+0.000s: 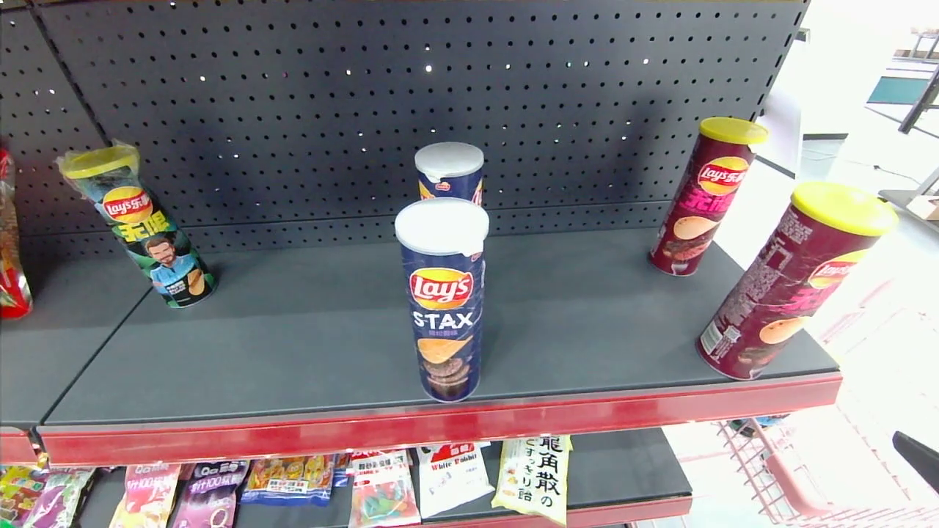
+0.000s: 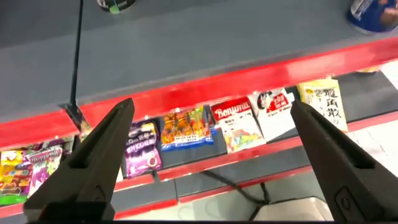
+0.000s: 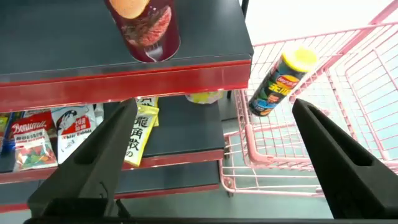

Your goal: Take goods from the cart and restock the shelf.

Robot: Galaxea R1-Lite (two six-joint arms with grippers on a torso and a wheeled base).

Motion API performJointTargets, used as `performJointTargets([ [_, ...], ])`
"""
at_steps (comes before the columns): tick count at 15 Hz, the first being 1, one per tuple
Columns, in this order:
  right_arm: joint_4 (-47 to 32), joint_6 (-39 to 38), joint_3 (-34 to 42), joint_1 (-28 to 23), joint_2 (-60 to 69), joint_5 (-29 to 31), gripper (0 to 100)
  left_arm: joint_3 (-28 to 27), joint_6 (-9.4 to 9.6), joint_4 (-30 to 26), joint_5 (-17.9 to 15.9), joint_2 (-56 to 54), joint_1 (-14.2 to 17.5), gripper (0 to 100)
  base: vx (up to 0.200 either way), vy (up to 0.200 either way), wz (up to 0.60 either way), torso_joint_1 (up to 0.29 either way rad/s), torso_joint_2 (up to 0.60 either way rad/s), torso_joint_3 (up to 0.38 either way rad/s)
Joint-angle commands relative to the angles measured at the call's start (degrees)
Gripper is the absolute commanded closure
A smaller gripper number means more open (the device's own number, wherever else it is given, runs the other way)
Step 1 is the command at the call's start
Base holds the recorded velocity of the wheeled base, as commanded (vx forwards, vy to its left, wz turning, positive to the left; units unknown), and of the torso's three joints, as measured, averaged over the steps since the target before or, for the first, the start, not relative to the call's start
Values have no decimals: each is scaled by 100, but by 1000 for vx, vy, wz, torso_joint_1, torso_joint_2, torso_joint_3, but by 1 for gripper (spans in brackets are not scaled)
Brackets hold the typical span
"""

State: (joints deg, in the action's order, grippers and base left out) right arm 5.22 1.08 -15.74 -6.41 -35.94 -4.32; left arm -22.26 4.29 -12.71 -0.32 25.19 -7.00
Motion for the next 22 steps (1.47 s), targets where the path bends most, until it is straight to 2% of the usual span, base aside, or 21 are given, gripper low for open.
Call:
performJointTargets([
  [1, 6, 6, 1, -9, 17, 1, 0, 99, 2, 6, 5, -181, -3, 0, -200, 0, 0, -2, 2, 2],
  [4, 6, 23, 9, 8, 25, -8, 0, 152, 37, 23, -39, -181, -12, 0, -200, 0, 0, 11, -1, -1],
  [10, 6, 182, 106, 17, 210, -8, 0, 178, 81, 50, -39, -198, -21, 0, 0, 0, 0, 0, 0, 0],
  [19, -3, 182, 106, 0, 324, 1, 0, 169, 89, 50, -21, -374, -21, 0, 0, -200, 0, 7, 3, 3],
  [22, -3, 287, 106, -9, 289, 1, 0, 152, 160, 50, -21, -339, -21, 0, 0, -200, 0, 4, 2, 2],
])
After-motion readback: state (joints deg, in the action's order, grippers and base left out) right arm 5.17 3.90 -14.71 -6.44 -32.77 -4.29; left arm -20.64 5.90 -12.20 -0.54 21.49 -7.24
